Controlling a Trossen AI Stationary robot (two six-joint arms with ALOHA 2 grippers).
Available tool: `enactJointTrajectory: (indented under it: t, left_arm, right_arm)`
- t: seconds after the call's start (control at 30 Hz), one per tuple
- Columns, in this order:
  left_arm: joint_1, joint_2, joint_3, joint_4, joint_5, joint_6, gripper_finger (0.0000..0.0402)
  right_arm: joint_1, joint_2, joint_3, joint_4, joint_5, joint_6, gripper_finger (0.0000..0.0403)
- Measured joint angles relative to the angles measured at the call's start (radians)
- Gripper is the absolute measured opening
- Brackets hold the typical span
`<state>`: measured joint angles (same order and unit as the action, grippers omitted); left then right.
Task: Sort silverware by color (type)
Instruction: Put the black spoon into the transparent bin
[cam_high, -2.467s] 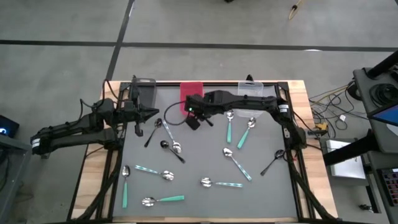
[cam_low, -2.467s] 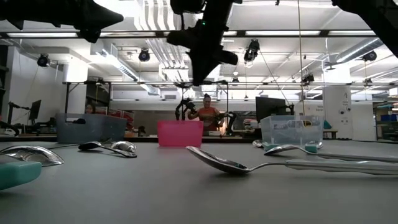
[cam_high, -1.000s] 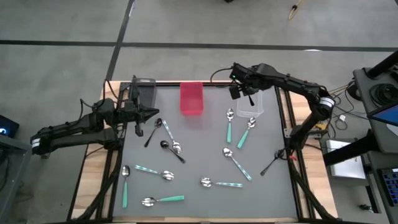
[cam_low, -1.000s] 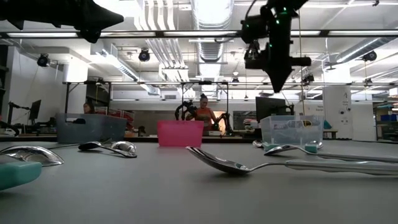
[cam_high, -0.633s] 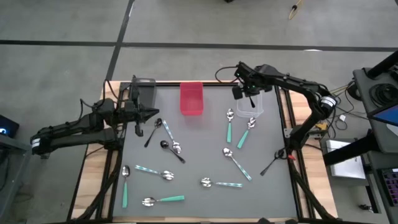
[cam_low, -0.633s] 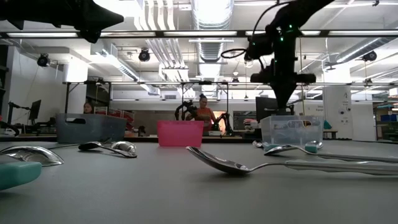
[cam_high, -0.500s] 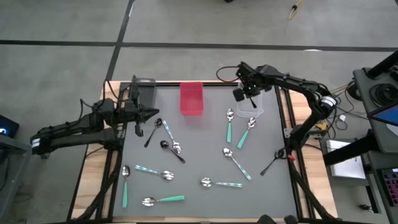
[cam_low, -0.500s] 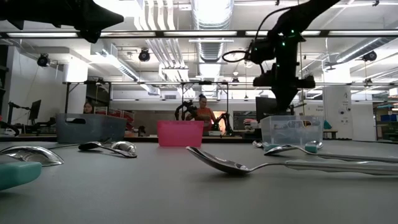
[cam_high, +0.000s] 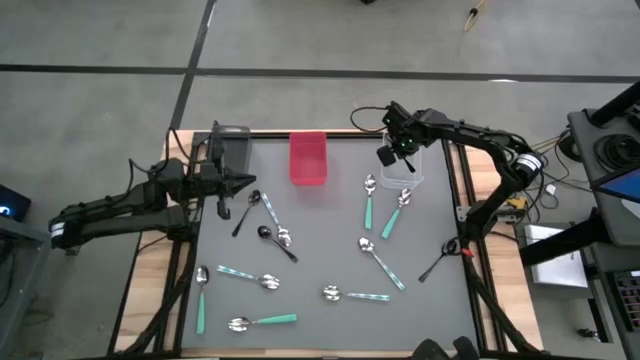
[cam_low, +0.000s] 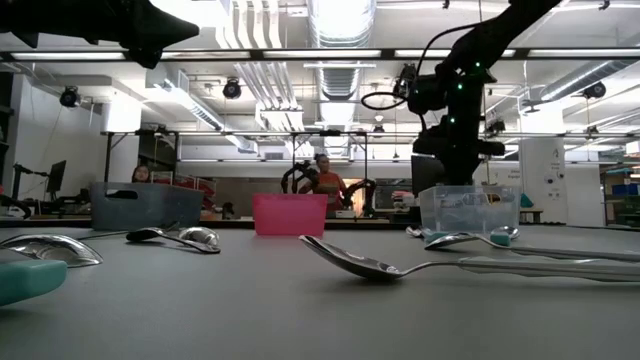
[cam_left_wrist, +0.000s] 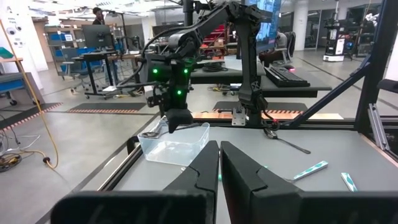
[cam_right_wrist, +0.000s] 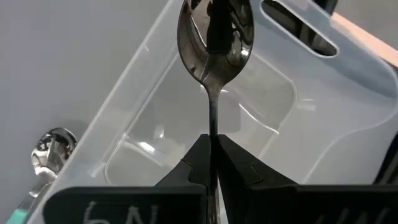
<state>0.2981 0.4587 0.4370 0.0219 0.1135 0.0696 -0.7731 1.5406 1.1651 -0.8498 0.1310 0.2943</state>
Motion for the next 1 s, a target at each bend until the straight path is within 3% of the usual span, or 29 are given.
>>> enactJointTrajectory:
  t: [1.0]
  left_arm:
    - [0.000, 0.000, -0.001, 0.000, -0.002, 0.000, 0.0000]
  right_arm:
    - [0.000, 0.000, -0.230, 0.262, 0.001, 0.065, 0.0009]
